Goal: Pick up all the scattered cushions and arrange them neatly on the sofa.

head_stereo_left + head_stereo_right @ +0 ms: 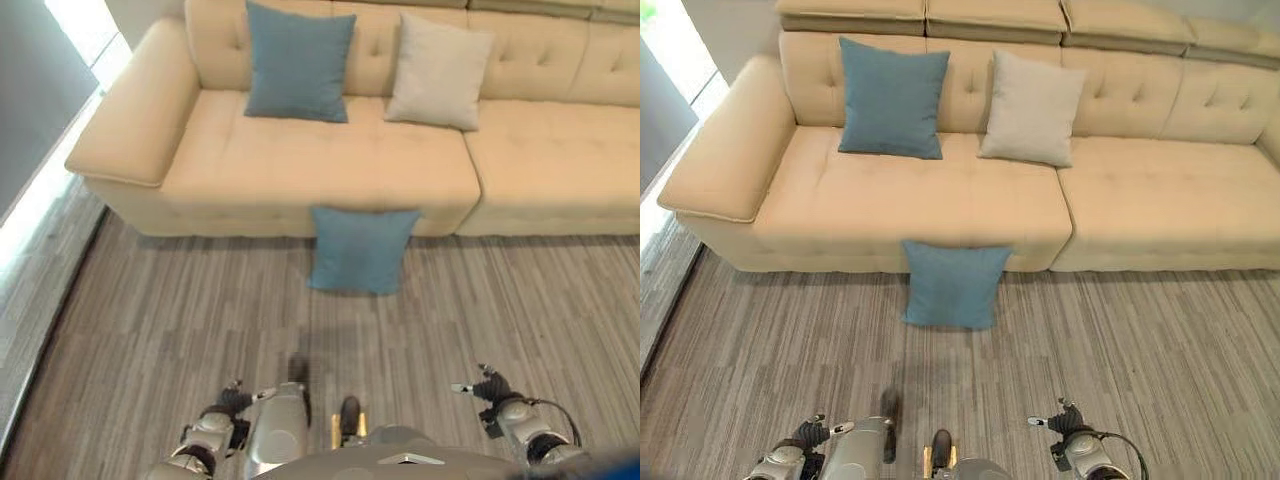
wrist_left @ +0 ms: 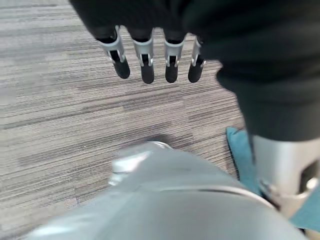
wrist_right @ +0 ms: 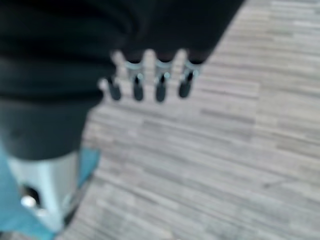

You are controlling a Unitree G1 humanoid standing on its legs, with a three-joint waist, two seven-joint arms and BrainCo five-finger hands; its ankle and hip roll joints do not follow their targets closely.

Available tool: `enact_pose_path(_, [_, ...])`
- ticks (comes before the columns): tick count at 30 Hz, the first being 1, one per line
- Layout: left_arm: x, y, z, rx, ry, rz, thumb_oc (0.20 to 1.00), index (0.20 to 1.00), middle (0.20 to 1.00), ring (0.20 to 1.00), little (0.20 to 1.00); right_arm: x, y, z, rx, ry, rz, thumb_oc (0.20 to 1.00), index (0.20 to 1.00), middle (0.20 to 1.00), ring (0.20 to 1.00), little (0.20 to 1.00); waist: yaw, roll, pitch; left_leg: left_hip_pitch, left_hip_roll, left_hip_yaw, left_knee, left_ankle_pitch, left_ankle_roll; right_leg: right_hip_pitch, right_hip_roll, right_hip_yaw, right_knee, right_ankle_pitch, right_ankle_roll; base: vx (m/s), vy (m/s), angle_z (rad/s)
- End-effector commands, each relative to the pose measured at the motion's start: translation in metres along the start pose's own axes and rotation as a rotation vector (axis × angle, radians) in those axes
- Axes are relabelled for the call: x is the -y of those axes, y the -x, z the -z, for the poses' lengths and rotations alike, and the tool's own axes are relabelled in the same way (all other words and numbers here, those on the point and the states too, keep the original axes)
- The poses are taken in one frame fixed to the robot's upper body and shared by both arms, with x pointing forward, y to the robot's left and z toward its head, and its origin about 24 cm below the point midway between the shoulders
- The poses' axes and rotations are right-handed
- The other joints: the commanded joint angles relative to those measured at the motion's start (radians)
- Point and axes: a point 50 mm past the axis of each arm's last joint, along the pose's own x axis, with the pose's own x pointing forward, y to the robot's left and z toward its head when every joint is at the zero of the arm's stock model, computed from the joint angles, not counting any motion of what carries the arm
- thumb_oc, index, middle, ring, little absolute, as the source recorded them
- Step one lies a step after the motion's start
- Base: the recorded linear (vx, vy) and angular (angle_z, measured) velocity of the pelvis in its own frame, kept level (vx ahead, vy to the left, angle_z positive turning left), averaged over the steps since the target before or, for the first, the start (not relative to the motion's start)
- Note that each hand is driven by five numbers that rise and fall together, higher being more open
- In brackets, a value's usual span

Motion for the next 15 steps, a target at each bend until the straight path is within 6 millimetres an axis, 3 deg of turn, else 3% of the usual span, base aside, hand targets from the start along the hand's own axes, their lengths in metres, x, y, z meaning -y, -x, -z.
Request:
enact_pose_path(1, [-0.009, 0.002, 0.013, -0.036, -0.03, -0.024, 1.0, 1.0, 1.0, 1.0, 1.0, 0.004, 0.005, 0.018, -0.014, 0.015, 0.016, 1.0, 1.0, 1.0, 1.0, 1.0, 0.019, -0.021, -0.051, 0.103, -0.027, -0.004, 0.12, -0.047, 0.033, -0.04, -0.073, 0.026, 0.185, -0.115, 0.152, 0.14, 0.121, -0.6])
enact_pose_path(4, [-0.009, 0.003, 0.017, -0.047, -0.033, -0.023, 1.0, 1.0, 1.0, 1.0, 1.0, 0.001, 0.005, 0.016, -0.004, 0.023, 0.005, 1.0, 1.0, 1.0, 1.0, 1.0, 0.024, -0.027, -0.063, 0.122, -0.034, 0.001, 0.117, -0.071, 0.049, -0.044, -0.094, 0.035, 0.211, -0.117, 0.171, 0.18, 0.174, -0.59])
enact_pose_path(6, [-0.012, 0.002, 0.015, -0.039, -0.041, -0.027, 1.0, 1.0, 1.0, 1.0, 1.0, -0.002, 0.005, 0.012, 0.009, 0.041, -0.012, 1.0, 1.0, 1.0, 1.0, 1.0, 0.04, -0.036, -0.066, 0.14, -0.036, 0.015, 0.141, -0.115, 0.078, -0.076, -0.131, 0.028, 0.3, -0.101, 0.206, 0.14, 0.173, -0.31])
enact_pose_path(8, [-0.021, 0.002, 0.01, -0.02, -0.055, -0.046, 1.0, 1.0, 1.0, 1.0, 1.0, -0.002, 0.004, 0.004, 0.037, 0.059, -0.015, 1.0, 1.0, 1.0, 1.0, 1.0, 0.04, -0.035, -0.043, 0.168, -0.032, 0.025, 0.167, -0.153, 0.109, -0.159, -0.166, 0.017, 0.473, -0.025, 0.24, 0.09, 0.135, -0.39])
enact_pose_path(10, [-0.027, 0.002, 0.008, -0.011, -0.073, -0.059, 1.0, 1.0, 1.0, 1.0, 1.0, -0.001, 0.003, -0.002, 0.059, 0.044, -0.014, 1.0, 1.0, 1.0, 1.0, 1.0, 0.033, -0.025, -0.037, 0.203, -0.028, 0.02, 0.161, -0.175, 0.119, -0.211, -0.185, 0.002, 0.535, 0.001, 0.241, 0.12, 0.089, 0.13])
enact_pose_path(15, [-0.025, 0.002, 0.012, -0.029, -0.069, -0.058, 1.0, 1.0, 1.0, 1.0, 1.0, 0.003, 0.001, -0.008, 0.066, 0.05, 0.0, 1.0, 1.0, 1.0, 1.0, 1.0, 0.006, -0.009, -0.035, 0.296, -0.042, -0.005, 0.095, -0.192, 0.109, -0.273, -0.192, -0.036, 0.361, -0.004, 0.228, 0.18, -0.012, 0.07])
